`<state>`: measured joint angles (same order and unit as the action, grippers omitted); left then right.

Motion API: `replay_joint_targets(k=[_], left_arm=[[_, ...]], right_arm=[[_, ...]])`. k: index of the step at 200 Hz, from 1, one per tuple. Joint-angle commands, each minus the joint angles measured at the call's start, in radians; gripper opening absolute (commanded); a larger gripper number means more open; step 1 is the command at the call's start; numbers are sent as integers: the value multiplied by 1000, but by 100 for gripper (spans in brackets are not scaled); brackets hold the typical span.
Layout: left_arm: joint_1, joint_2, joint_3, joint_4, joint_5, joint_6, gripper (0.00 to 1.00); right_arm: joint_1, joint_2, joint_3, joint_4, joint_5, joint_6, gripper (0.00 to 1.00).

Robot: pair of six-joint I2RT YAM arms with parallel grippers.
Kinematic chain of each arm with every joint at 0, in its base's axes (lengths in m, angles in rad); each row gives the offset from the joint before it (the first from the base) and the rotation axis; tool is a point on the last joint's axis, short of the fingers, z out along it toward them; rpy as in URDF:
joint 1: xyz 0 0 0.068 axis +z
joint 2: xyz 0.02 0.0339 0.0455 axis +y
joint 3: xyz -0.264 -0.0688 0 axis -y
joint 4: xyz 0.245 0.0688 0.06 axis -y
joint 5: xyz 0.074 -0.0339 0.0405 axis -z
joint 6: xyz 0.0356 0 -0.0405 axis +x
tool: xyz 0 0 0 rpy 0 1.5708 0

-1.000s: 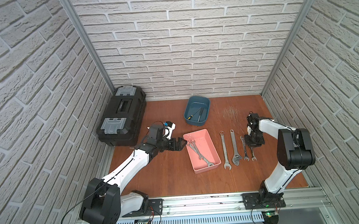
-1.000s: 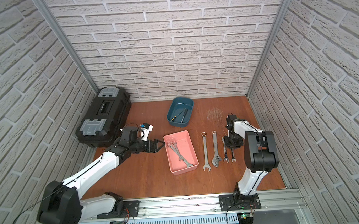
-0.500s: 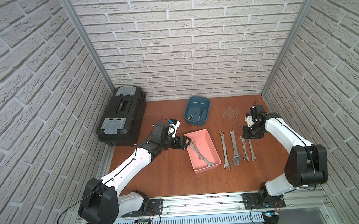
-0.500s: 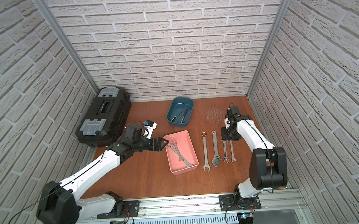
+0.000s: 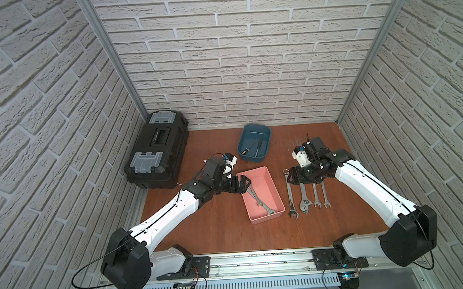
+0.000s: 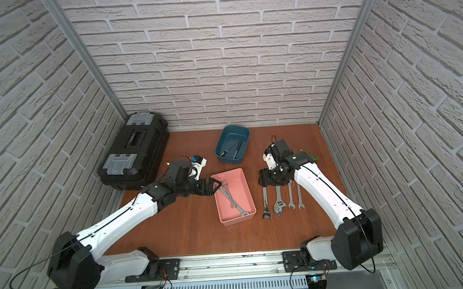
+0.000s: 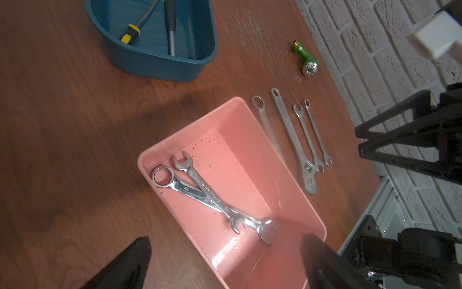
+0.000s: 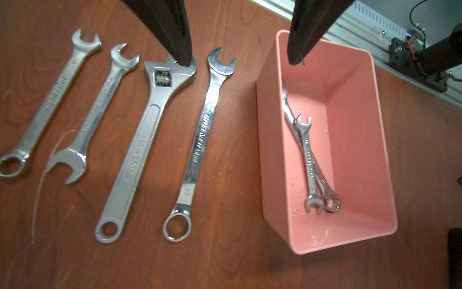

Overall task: Take out the wrench from the storage box
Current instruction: Adjust the storage box at the center of the board.

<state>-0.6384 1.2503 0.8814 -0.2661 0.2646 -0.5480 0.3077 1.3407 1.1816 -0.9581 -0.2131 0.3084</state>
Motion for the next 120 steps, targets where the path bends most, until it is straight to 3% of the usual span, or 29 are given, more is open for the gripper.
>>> replay_joint_targets(k=[1,84,120], left_arm=[[-26,21,19,-1,-48,-39,98],[-49,47,33,11,-72,-58,98],[-54,62,42,5,-78,-73,98]], right_arm=[[50,-40,-14,31,-43,88,74],[172,-69,-67,70,-27,211,99],[172,-70,-45,41,6,199,100]])
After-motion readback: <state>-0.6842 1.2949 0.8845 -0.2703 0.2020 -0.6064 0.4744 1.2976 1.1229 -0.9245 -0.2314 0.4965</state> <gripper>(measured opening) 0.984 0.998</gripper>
